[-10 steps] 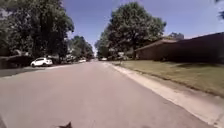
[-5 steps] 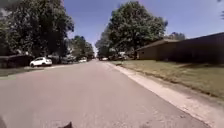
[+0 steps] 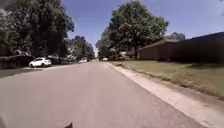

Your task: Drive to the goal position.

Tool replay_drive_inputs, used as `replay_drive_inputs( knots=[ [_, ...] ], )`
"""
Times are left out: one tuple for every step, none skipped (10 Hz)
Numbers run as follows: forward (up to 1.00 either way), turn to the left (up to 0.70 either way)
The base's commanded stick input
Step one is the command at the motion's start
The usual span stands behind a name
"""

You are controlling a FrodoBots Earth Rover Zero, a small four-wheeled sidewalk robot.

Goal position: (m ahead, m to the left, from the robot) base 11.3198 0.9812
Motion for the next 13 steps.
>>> replay_drive_inputs(
  knots=[
    [0.70,0.00],
    [0.70,0.00],
    [0.70,0.00],
    [0.70,0.35],
    [0.70,0.31],
    [0.70,0.27],
    [0.70,0.24],
    [0.70,0.20],
    [0.70,0.17],
    [0.70,0.13],
    [0.70,0.10],
    [0.70,0.06],
    [0.70,0.02]
  ],
)
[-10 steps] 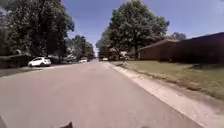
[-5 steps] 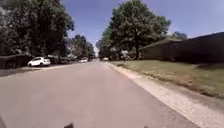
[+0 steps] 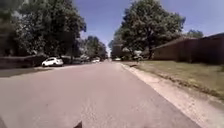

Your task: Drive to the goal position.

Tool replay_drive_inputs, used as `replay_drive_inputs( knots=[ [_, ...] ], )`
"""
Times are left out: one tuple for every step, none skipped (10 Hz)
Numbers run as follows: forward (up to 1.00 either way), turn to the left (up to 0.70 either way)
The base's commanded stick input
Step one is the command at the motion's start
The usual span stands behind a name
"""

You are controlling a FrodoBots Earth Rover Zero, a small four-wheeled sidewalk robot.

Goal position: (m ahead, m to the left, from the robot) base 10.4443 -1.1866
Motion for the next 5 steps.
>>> replay_drive_inputs(
  knots=[
    [0.70,0.00],
    [0.70,0.00],
    [0.70,0.00],
    [0.70,0.00],
    [0.70,0.00]
  ],
)
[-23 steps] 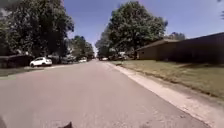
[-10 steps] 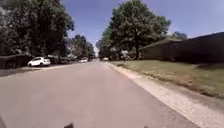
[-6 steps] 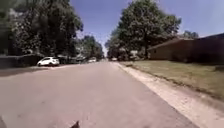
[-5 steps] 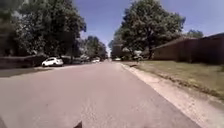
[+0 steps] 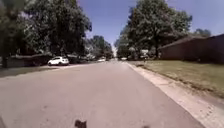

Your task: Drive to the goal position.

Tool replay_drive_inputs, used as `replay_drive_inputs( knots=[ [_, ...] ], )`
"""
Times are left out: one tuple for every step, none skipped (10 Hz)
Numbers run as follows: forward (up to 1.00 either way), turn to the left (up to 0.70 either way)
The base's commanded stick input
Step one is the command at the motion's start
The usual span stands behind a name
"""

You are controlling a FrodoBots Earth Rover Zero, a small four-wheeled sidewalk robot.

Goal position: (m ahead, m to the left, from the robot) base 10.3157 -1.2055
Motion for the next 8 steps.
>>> replay_drive_inputs(
  knots=[
    [0.70,0.00],
    [0.70,0.00],
    [0.70,0.00],
    [0.70,0.00],
    [0.70,0.00],
    [0.70,0.00],
    [0.70,0.00],
    [0.70,0.00]
  ],
)
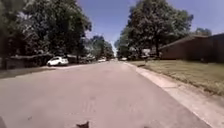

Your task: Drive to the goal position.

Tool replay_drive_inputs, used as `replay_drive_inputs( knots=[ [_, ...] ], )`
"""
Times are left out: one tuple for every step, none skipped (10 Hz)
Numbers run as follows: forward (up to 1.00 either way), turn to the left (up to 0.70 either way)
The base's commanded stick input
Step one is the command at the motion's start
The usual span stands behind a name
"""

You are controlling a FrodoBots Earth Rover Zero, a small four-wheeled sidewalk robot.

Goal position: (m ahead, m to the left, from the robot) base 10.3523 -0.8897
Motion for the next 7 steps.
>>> replay_drive_inputs(
  knots=[
    [0.70,0.00],
    [0.70,0.00],
    [0.70,0.00],
    [0.70,-0.12],
    [0.70,-0.23],
    [0.70,-0.35],
    [0.70,-0.35]
  ],
)
